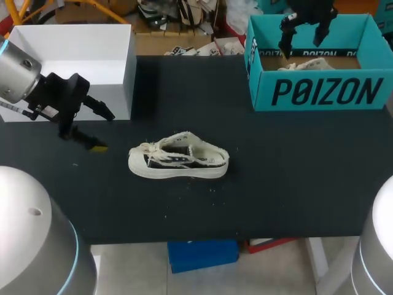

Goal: Take the shoe out of the shoebox, open the shoe tongue, remove and reinsert the insole, then place the shoe into the shoebox

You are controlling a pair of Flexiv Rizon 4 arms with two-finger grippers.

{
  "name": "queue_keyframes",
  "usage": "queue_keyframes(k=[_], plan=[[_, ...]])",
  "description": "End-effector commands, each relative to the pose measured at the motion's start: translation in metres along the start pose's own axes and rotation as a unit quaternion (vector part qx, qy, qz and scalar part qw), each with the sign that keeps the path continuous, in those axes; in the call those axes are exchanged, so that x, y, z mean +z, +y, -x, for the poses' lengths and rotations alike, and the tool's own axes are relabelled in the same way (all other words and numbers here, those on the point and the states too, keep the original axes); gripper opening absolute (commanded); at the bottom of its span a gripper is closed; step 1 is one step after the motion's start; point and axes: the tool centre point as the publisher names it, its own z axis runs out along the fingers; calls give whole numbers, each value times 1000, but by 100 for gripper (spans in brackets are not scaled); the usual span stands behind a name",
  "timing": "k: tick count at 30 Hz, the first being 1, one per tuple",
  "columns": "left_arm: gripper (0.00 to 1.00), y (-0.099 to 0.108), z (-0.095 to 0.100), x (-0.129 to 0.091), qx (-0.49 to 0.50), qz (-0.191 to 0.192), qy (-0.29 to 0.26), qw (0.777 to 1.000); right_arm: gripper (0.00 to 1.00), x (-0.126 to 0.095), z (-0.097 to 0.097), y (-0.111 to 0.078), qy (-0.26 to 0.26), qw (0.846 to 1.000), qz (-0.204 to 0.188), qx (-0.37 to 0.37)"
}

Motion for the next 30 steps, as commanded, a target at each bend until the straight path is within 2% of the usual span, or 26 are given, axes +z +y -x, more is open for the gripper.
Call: queue_keyframes(k=[1,4,8,10,12,13,15,18,30], plan=[[100,1,0,1,1,0,0,1000,100,-1,0,-10,-7,989,35,-144],[100,1,0,1,1,0,0,1000,100,-1,0,-10,-7,989,35,-144],[100,1,0,1,1,0,0,1000,100,5,4,-10,10,968,57,-246],[100,1,0,1,1,0,0,1000,100,8,-2,-21,23,954,64,-292],[100,1,0,1,1,0,0,1000,100,10,-14,-34,45,934,68,-348],[100,1,0,1,1,0,0,1000,100,11,-25,-44,54,916,73,-390],[100,1,0,1,1,0,0,1000,100,15,-40,-58,74,896,74,-431],[100,1,0,1,1,0,0,1000,100,14,-63,-67,85,873,88,-471],[100,1,0,1,1,0,0,1000,100,14,-63,-67,85,873,88,-471]])
